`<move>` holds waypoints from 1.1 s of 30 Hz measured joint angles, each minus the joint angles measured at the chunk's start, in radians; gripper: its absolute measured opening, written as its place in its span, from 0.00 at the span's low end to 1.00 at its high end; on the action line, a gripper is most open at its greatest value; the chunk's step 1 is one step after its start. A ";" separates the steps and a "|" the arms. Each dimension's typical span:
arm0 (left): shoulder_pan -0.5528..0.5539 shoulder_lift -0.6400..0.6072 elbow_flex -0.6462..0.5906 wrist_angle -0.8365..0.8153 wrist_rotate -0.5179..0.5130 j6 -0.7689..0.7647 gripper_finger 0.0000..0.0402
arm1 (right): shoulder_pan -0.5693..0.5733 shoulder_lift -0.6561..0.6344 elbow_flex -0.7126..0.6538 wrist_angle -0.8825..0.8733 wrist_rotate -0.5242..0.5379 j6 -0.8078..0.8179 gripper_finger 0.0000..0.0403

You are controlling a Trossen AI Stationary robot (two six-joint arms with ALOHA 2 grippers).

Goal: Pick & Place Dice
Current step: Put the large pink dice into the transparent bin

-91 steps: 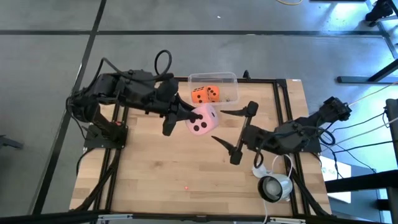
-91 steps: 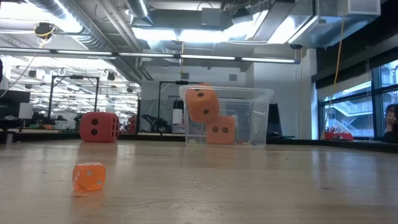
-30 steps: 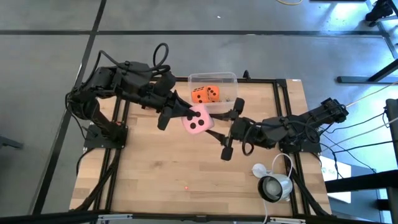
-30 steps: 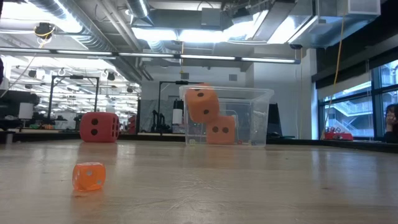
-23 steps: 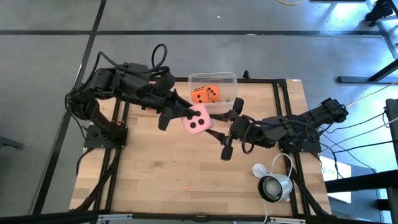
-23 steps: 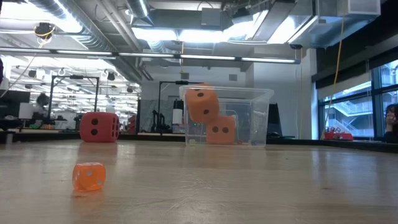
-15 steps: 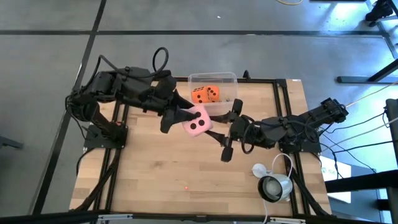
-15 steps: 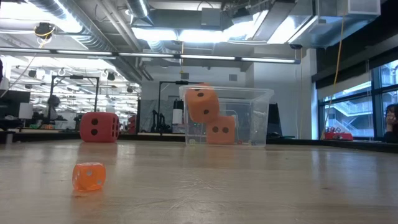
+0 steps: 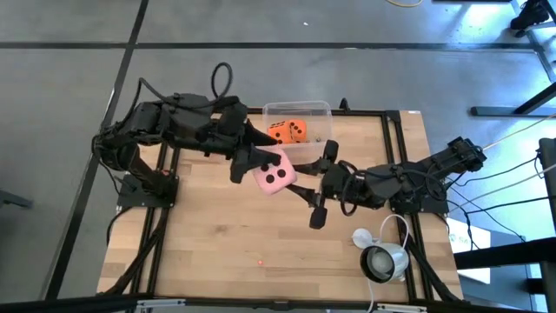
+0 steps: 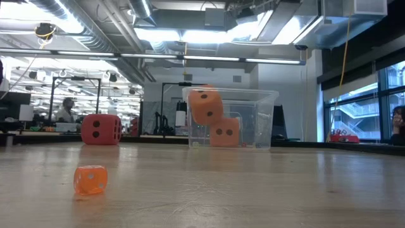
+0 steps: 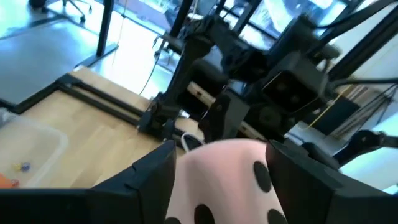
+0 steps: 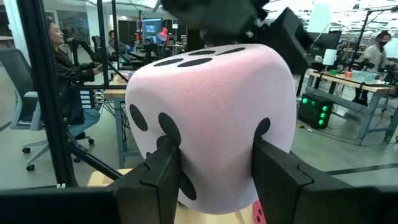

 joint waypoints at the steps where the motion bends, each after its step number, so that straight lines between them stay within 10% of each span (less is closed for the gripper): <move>1: 0.000 -0.005 0.000 0.006 -0.002 0.000 0.59 | 0.000 0.000 0.000 0.000 0.000 0.000 0.40; 19: -0.091 -0.163 0.004 -0.007 -0.081 0.128 0.60 | -0.104 -0.040 0.001 -0.266 0.127 0.280 0.33; 33: -0.490 -0.082 -0.124 -0.042 -0.621 0.301 0.60 | -0.438 -0.058 0.001 -0.605 -0.110 0.507 0.32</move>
